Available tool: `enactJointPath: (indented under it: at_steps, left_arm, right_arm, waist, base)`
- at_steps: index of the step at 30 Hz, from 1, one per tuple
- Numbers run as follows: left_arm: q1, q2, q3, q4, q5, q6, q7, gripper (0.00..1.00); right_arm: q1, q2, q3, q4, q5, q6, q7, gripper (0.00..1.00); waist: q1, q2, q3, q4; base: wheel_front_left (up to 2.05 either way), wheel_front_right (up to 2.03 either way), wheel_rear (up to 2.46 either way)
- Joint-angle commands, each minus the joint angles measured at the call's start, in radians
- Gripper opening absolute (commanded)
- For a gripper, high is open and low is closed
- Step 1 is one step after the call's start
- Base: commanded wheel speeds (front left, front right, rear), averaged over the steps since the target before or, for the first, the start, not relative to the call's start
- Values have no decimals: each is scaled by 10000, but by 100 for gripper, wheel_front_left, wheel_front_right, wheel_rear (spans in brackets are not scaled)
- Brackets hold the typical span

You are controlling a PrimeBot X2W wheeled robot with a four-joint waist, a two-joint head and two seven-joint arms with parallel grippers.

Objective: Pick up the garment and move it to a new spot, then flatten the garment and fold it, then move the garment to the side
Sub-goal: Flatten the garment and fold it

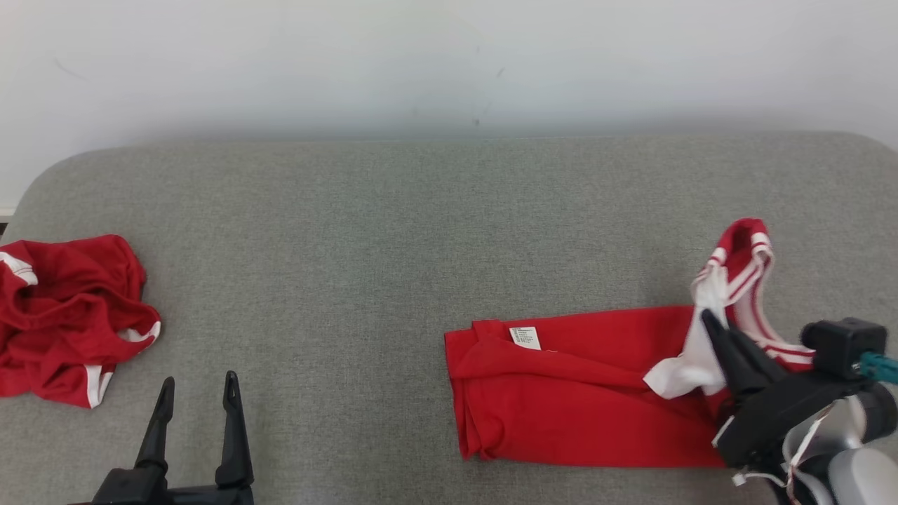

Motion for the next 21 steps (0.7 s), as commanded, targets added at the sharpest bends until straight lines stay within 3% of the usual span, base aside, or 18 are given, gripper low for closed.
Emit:
enactJointPath:
  at_steps: [1, 9, 19, 20, 21]
  left_arm:
    - [-8, -41, 4, 40, 130, -58, -32, 100]
    - [-226, -90, -119, 210, 81, -111, -32, 100]
    - [-494, -134, -408, 579, 25, -202, -32, 100]
    - [-490, -138, -413, 596, 31, -206, -32, 100]
    - [-476, -141, -414, 608, 34, -203, -34, 100]
  right_arm:
    - [182, 189, 154, -319, -39, -25, 108, 0]
    - [621, 1085, 950, -1472, -180, -25, 574, 0]
    - [584, 1731, 1480, -939, -482, -25, 550, 0]
    - [579, 1740, 1512, -870, -497, -25, 559, 9]
    - [557, 1761, 1535, -856, -492, -25, 489, 75]
  waist:
    - [0, 0, 13, 78]
    - [0, 0, 125, 426]
    - [0, 0, 85, 946]
    - [0, 0, 73, 961]
    - [0, 0, 66, 970]
  base:
    - [0, 0, 0]
    - [0, 0, 0]
    - [0, 0, 0]
    - [0, 0, 0]
    - [0, 0, 0]
